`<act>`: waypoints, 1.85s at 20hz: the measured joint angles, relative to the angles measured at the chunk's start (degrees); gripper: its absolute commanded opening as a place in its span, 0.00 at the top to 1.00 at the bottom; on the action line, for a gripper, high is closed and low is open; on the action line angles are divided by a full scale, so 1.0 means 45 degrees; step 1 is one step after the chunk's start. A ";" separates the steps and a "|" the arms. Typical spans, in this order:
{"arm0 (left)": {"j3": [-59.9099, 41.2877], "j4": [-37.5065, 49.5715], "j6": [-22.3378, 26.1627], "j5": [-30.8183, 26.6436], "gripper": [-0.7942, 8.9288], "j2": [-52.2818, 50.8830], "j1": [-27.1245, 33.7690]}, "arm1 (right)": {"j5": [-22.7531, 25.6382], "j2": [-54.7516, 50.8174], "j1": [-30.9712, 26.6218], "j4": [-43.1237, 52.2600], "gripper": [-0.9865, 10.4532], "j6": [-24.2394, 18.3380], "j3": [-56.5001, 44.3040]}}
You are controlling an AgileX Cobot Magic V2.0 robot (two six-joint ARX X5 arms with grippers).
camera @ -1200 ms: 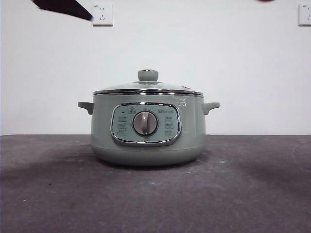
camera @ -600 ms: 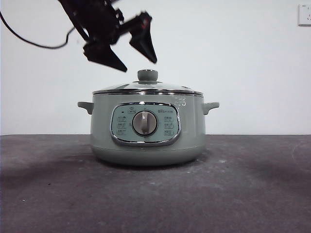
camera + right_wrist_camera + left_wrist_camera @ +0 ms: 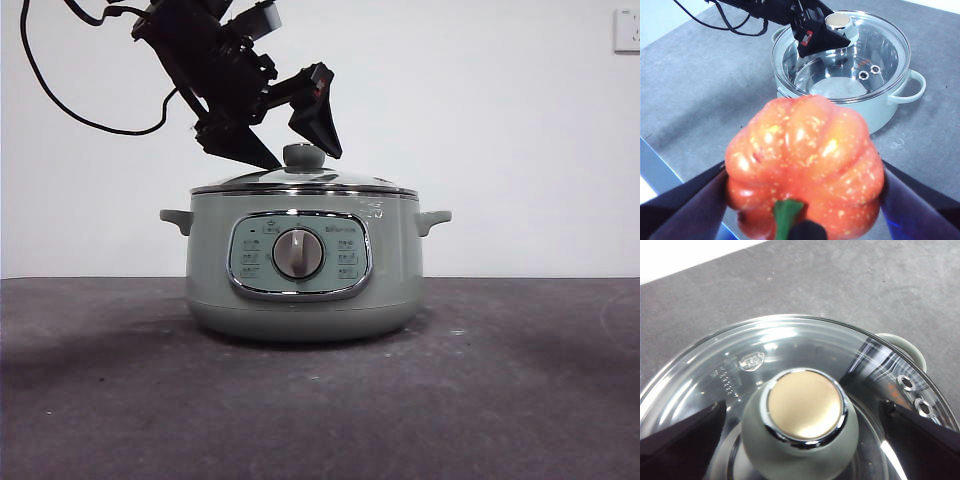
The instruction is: Pick up the pumpkin,open the lid,put the pumpkin in the pot,close the lid
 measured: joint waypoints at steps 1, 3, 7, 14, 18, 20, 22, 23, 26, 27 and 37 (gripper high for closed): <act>0.0000 0.0000 0.0000 0.0005 0.45 0.0005 -0.0049 | 0.0010 0.0000 0.0000 0.0000 0.92 0.0000 0.0000; 0.0000 0.0015 0.0000 0.0010 0.59 0.0005 -0.0146 | 0.0282 0.0000 0.0000 -0.0005 0.92 0.0000 0.0000; 0.0000 0.0000 0.0000 0.0010 0.72 0.0005 -0.0185 | 0.0287 0.0000 0.0000 -0.0005 0.92 0.0000 0.0000; 0.0000 -0.0034 0.0102 -0.0228 0.93 0.0005 -0.0160 | 0.0287 0.0000 0.0000 -0.0214 0.92 0.0005 0.0000; 0.0000 -0.0034 0.0102 -0.0228 0.93 -0.0005 -0.0155 | 0.0287 0.0005 0.0000 -0.0335 0.92 0.0000 0.0000; 0.0049 -0.0121 0.0102 -0.0233 0.93 -0.0024 -0.0160 | 0.0287 0.0010 0.0000 -0.0355 0.92 0.0005 0.0000; 0.0253 -0.0510 0.0112 -0.0243 0.93 -0.0058 -0.0160 | 0.0287 0.0015 0.0000 -0.0389 0.92 0.0000 0.0000; 0.0418 -0.0758 0.0112 -0.0248 0.93 -0.0073 -0.0160 | 0.0287 0.0015 0.0000 -0.0384 0.92 0.0000 0.0000; 0.1020 -0.1501 0.0097 -0.0170 0.93 -0.0340 -0.0175 | 0.0287 0.0015 0.0000 -0.0384 0.92 0.0000 0.0000; 0.1229 -0.1778 0.0097 -0.0175 0.93 -0.0500 -0.0185 | 0.0287 0.0019 0.0000 -0.0389 0.92 0.0000 0.0000; 0.1787 -0.5105 0.0112 -0.0714 0.93 -0.4216 0.0534 | 0.0607 0.1413 0.0000 0.1481 0.92 -0.0058 0.0000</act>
